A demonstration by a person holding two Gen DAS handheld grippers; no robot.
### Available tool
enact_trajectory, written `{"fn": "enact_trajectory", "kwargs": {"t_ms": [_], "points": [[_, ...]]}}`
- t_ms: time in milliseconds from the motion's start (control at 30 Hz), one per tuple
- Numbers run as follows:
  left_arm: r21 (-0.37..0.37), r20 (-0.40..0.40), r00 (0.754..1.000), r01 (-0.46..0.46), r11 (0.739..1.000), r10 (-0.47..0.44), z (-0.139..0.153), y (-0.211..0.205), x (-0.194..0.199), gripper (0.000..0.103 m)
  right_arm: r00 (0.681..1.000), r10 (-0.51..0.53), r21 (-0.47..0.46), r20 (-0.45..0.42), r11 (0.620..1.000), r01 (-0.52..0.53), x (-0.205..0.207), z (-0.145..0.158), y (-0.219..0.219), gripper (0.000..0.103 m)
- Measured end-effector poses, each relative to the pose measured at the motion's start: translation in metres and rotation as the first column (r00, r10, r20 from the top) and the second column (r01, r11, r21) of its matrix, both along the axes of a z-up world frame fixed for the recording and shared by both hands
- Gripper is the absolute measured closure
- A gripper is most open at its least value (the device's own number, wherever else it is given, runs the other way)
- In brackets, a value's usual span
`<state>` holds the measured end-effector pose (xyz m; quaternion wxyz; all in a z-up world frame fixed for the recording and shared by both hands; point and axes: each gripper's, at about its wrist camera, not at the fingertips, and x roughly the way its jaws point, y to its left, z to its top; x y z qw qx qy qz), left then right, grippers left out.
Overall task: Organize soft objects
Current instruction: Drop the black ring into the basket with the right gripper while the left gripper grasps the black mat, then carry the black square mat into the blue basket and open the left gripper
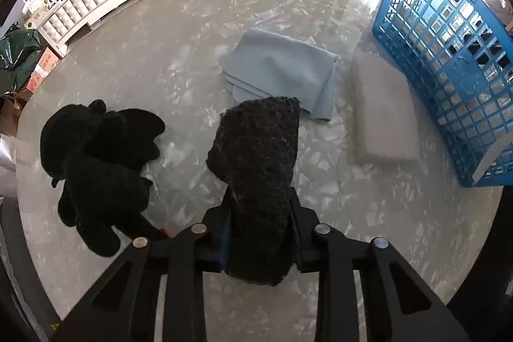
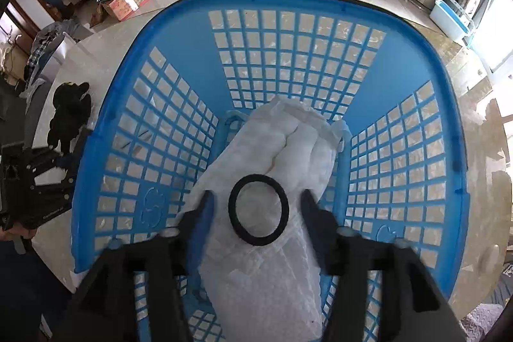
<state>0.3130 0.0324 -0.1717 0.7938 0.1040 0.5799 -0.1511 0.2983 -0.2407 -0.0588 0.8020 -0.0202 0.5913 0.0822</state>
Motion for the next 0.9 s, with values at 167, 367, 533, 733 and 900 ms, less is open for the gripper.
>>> {"fn": "enact_trajectory", "kwargs": {"t_ms": [167, 367, 533, 733, 900], "points": [[0.027, 0.006, 1.000, 0.006, 1.000, -0.006, 0.007, 0.003, -0.015, 0.077, 1.000, -0.012, 0.023, 0.019, 1.000, 0.011, -0.003, 0.009, -0.002, 0.016], [-0.007, 0.035, 0.999, 0.007, 1.000, -0.007, 0.036, 0.007, -0.034, 0.077, 0.996, 0.007, 0.016, 0.087, 1.000, -0.008, -0.018, 0.034, 0.004, 0.005], [-0.033, 0.083, 0.996, 0.038, 0.999, -0.035, 0.076, 0.002, -0.057, 0.077, 0.980, 0.002, -0.037, 0.200, 0.999, 0.006, -0.044, 0.064, 0.004, 0.000], [-0.041, 0.140, 0.988, 0.073, 0.997, -0.067, 0.122, -0.025, -0.083, 0.077, 0.964, -0.044, -0.043, 0.264, 0.997, 0.058, -0.082, 0.070, -0.011, 0.000], [-0.069, 0.176, 0.977, 0.131, 0.989, -0.117, 0.154, -0.056, -0.100, 0.077, 0.959, -0.065, -0.038, 0.275, 0.996, 0.079, -0.101, 0.066, -0.019, 0.000]]}}
